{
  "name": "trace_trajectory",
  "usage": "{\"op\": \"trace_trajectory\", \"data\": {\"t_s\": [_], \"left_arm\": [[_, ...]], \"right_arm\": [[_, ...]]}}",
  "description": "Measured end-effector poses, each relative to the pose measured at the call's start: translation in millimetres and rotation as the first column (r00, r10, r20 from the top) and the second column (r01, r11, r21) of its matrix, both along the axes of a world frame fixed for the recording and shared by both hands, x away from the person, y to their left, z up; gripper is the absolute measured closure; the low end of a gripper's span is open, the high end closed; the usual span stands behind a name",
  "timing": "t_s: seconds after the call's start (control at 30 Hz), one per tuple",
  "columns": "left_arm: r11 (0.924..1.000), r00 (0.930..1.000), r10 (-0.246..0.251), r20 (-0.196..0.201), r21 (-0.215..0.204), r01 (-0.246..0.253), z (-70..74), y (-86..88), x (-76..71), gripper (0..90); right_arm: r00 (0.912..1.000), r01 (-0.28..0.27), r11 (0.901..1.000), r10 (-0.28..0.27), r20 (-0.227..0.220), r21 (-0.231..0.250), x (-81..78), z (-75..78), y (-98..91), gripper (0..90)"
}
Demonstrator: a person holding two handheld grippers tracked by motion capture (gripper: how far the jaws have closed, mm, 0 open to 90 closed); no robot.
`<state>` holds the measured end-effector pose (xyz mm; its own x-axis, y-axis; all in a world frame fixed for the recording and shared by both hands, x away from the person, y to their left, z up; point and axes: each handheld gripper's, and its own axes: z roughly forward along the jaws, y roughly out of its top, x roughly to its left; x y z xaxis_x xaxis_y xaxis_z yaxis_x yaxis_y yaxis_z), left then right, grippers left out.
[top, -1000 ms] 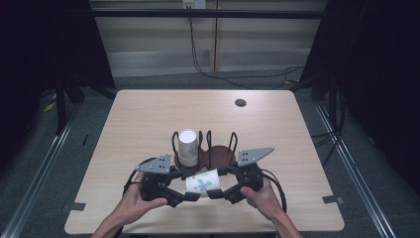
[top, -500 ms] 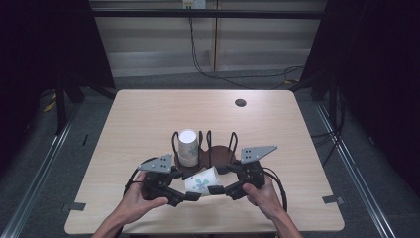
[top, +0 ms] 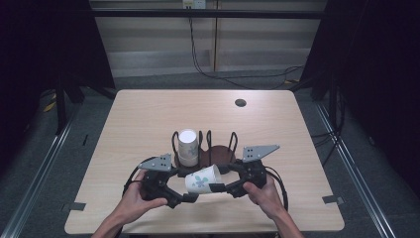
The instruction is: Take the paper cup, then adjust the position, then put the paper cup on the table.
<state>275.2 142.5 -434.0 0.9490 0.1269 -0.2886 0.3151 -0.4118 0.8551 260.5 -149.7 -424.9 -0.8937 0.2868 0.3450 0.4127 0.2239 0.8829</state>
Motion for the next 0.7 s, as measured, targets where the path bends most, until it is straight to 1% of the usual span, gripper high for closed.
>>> {"op": "trace_trajectory", "data": {"t_s": [0.17,0.2,0.23,0.27,0.3,0.43,0.53,0.63,0.67,0.7], "left_arm": [[0.9998,1.0,-0.002,-0.001,0.022,0.002,-2.5,0.0,-0.5,16.1],[0.9997,1.0,0.0,-0.002,0.023,0.0,-2.6,0.3,-0.8,16.1],[0.9997,1.0,0.002,0.001,0.024,-0.002,-2.4,0.6,-1.2,16.1],[0.9997,1.0,0.005,0.002,0.023,-0.005,-1.9,1.2,-1.6,16.1],[0.9998,1.0,0.007,0.001,0.02,-0.007,-1.5,1.7,-1.9,16.2],[0.9994,0.9998,0.013,0.014,0.031,-0.013,-0.6,3.7,-1.0,16.1],[0.999,0.9993,0.031,0.022,0.031,-0.031,0.9,7.5,0.3,16.1],[0.9983,0.9986,0.051,0.017,0.029,-0.051,0.5,14.4,0.3,16.1],[0.9971,0.9981,0.06,0.018,0.046,-0.06,-0.2,19.1,1.1,16.0],[0.9971,0.9981,0.06,0.018,0.046,-0.06,-0.2,19.1,1.1,15.9]], "right_arm": [[0.9997,0.021,0.9998,-0.021,-0.01,-0.003,0.8,-0.5,-4.3,30.9],[0.9996,0.025,0.9997,-0.025,-0.01,-0.009,0.9,-0.4,-5.0,30.9],[0.999,0.041,0.999,-0.041,-0.017,-0.018,0.9,-0.5,-6.2,31.0],[0.999,0.041,0.999,-0.041,-0.017,-0.018,0.9,-0.5,-6.2,31.0],[0.9988,0.045,0.9986,-0.045,-0.017,-0.029,0.3,-0.7,-7.6,31.0],[0.9981,0.055,0.9978,-0.056,-0.024,-0.037,0.6,-0.9,-9.4,31.2],[0.9971,0.068,0.9966,-0.069,-0.03,-0.047,1.8,-1.3,-11.0,31.2],[0.9953,0.086,0.9942,-0.089,-0.039,-0.065,3.1,-1.7,-13.4,31.1],[0.9948,0.089,0.9938,-0.092,-0.043,-0.067,4.0,-1.6,-15.3,31.1],[0.9948,0.089,0.9938,-0.092,-0.043,-0.067,4.0,-1.6,-15.3,31.1]]}}
